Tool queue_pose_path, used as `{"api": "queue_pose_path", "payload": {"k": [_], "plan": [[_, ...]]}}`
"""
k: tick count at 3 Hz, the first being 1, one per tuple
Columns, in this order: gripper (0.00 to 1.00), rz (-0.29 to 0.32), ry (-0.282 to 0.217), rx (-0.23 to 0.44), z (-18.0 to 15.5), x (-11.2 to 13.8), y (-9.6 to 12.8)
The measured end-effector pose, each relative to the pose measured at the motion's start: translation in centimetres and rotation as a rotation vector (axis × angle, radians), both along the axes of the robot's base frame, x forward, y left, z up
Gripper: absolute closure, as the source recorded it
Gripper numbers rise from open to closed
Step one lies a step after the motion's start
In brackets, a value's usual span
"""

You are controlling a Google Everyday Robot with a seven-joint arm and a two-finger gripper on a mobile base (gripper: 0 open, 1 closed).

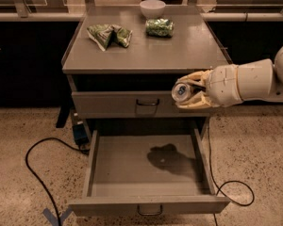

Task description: Place redbull can into middle drawer

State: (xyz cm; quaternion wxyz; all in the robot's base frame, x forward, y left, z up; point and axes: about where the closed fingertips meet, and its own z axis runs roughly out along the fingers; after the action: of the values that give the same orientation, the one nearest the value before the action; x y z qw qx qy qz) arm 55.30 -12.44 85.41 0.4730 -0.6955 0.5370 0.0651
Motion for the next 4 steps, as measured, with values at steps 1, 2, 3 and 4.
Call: {"api": "queue_pose_path", "payload": {"k": [1,2,3,4], "plan": [[1.00,0.006,0.053,0.043,-4.5,-0.8,0.6],[1.00,-0.010,0.125,0.063,-10.3,-1.5,0.4],[1.00,-0.025,0.209,0.039,-16.4,-2.0,0.1],[1.00,-0.016,0.263,0.033,-20.6,-1.7,0.7]]}}
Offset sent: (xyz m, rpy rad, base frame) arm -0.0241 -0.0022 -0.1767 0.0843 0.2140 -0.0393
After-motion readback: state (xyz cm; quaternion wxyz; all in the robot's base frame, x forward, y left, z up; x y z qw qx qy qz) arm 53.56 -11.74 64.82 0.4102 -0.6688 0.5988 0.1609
